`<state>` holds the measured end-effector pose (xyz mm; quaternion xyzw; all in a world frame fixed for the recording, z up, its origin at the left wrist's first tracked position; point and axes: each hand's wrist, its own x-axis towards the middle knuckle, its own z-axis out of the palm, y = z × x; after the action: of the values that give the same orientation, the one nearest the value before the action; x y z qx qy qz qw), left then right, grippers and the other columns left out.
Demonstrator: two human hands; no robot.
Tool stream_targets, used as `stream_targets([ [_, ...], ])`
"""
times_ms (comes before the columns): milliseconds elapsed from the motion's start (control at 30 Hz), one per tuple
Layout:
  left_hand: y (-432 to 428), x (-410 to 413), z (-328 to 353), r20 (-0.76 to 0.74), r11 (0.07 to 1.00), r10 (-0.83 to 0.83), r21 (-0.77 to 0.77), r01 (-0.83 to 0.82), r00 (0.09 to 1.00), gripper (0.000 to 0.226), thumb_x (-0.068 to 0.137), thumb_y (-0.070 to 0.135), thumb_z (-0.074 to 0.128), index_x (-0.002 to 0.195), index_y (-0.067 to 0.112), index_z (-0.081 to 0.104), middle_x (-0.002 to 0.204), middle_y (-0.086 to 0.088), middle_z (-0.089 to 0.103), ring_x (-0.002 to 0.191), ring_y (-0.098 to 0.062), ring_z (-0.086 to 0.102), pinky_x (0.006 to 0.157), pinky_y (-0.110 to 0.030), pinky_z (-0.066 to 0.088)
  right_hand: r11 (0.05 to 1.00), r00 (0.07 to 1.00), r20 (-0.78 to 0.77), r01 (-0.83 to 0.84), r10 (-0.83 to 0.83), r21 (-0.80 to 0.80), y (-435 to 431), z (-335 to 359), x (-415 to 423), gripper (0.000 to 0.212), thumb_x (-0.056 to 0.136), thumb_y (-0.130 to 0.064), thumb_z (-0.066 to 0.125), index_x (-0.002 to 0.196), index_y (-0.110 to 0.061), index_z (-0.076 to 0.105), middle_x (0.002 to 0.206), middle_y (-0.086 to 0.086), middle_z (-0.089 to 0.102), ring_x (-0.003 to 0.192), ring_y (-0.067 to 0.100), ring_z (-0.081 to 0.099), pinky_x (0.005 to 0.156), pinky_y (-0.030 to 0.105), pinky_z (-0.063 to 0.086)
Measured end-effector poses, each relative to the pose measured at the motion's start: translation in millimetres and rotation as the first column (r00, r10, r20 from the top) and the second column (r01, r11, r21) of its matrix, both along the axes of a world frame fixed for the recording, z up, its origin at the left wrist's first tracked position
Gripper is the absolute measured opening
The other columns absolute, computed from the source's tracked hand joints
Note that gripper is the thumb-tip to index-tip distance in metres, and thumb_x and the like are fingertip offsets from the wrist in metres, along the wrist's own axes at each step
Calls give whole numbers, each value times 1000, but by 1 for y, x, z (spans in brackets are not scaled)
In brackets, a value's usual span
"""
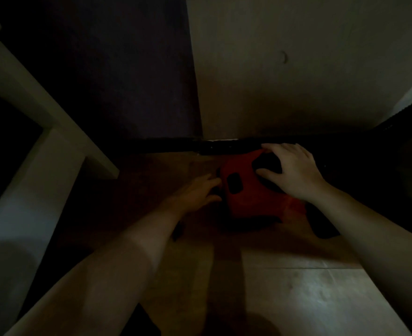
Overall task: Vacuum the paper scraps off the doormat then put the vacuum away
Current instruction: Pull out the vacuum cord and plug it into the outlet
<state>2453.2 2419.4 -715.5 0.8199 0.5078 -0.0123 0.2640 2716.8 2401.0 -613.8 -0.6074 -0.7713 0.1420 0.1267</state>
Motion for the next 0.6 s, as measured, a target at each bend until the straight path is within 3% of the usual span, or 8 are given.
stream_targets([
  [100,-3,-4,2,130,997,27,-77,-17,991,11,94,27,64,97,20,55,101,1,57,99,-24,60,81,-32,45,1000,1000,-8,3,-4,-15,-1,1,0,64,96,-55,57,151,-27,41,149,2,49,144,23,35,122,39,12],
  [200,-13,-8,0,205,973,161,-195,-121,965,23,94,22,64,83,29,46,87,4,57,81,-15,58,72,-32,46,1000,1000,11,7,-7,-18,1,0,0,63,96,-55,55,150,-26,42,145,1,52,141,23,39,121,41,15],
  [267,-18,-4,-3,219,927,261,-328,-182,940,28,95,12,63,78,27,46,75,5,56,64,-6,56,61,-24,44,1000,1000,12,18,-18,-17,1,1,-2,61,97,-55,55,149,-26,44,141,1,55,138,23,42,120,43,18],
  [400,-23,2,-8,59,854,266,-478,-206,962,15,96,1,52,86,6,62,64,1,57,38,4,50,46,-15,38,999,999,19,39,-39,-7,2,0,-5,58,97,-55,54,147,-26,46,137,1,57,135,25,45,118,45,24],
  [467,-25,-3,-17,1,841,321,-459,-285,947,31,96,-1,48,68,7,59,61,-2,55,39,0,48,43,-16,36,999,999,24,42,-42,-11,2,-1,-5,58,97,-55,53,147,-26,46,137,1,57,135,26,45,118,46,24],
  [533,-23,-8,-26,32,749,562,-443,-493,826,40,97,-3,42,62,10,53,60,-6,52,43,-10,49,39,-18,37,999,999,30,39,-38,-7,1,-2,-4,58,97,-55,53,147,-26,47,137,1,57,135,25,44,118,45,23],
  [600,-17,-10,-24,186,590,795,-460,-663,577,37,100,-4,38,69,10,50,62,-7,50,51,-16,48,35,-17,38,999,999,35,39,-39,-8,1,-2,-3,58,97,-55,52,147,-26,47,136,1,57,134,25,45,117,45,24],
])
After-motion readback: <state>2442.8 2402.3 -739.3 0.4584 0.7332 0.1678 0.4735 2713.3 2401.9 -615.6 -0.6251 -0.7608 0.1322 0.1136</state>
